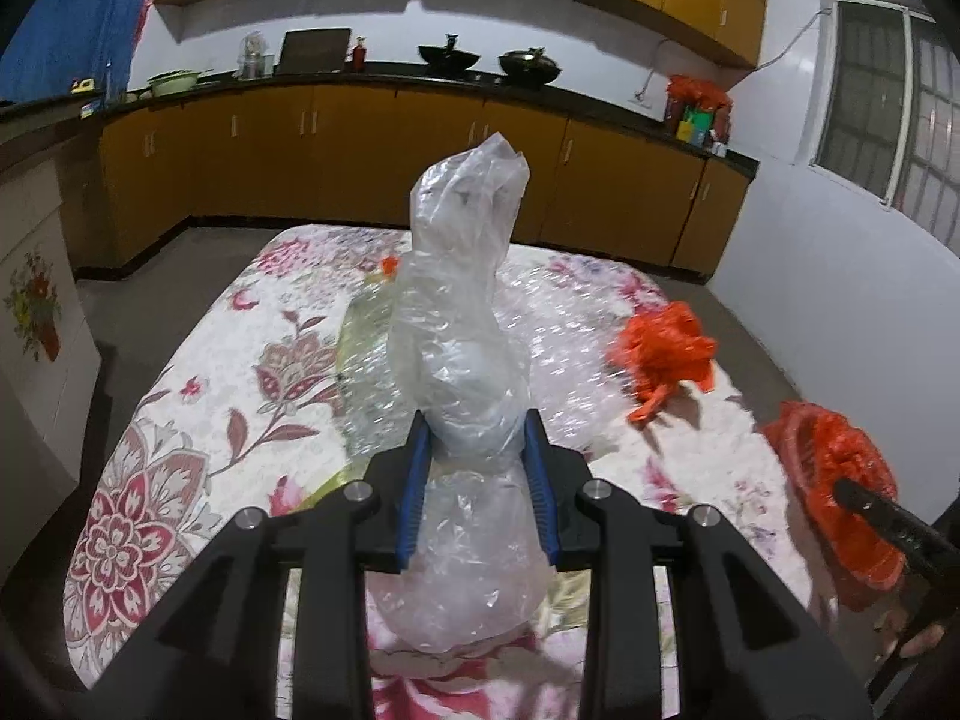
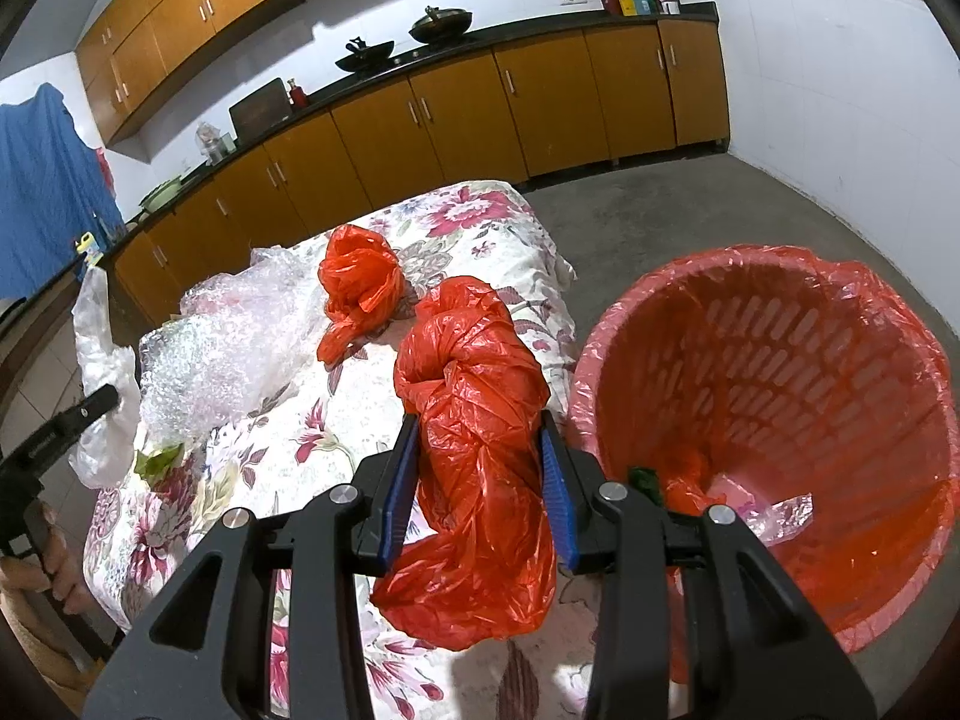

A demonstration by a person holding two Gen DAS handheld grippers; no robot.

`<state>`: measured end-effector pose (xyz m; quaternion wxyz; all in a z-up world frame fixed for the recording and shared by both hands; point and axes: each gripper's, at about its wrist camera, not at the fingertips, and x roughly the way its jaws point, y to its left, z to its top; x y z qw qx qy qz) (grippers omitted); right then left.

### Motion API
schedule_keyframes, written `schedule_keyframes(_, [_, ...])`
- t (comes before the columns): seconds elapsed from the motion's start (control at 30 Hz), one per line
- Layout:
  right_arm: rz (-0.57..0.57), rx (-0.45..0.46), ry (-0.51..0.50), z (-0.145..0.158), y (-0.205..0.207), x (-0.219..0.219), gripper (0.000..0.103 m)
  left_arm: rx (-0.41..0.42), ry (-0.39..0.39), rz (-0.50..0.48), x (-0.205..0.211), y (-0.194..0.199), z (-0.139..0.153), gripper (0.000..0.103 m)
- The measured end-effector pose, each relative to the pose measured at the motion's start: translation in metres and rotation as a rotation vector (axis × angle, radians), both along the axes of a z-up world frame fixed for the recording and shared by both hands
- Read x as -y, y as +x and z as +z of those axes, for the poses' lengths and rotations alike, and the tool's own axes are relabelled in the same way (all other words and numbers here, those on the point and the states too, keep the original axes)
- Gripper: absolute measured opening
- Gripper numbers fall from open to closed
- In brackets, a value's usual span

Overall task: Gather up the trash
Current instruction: 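Lift the red bag with the right gripper while the left grasps clear plastic, then carry both items over the wastebasket and open both grippers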

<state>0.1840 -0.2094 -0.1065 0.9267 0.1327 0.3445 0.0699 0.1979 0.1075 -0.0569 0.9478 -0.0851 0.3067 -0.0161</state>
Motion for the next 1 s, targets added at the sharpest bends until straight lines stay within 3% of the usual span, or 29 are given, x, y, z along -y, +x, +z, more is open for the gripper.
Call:
schedule_keyframes(0.47, [-0.122,0.059,-0.03,0.022,-0.021,0.049,0.039,0.041,-0.016,-0.278,0.108,0.016,0.02,0.031])
schedule_keyframes(1.0, [-0.307,0.098,-0.031,0.036,-0.04,0.114,0.039,-0.022,-0.067,-0.565,0.239,0.03,0.007,0.031])
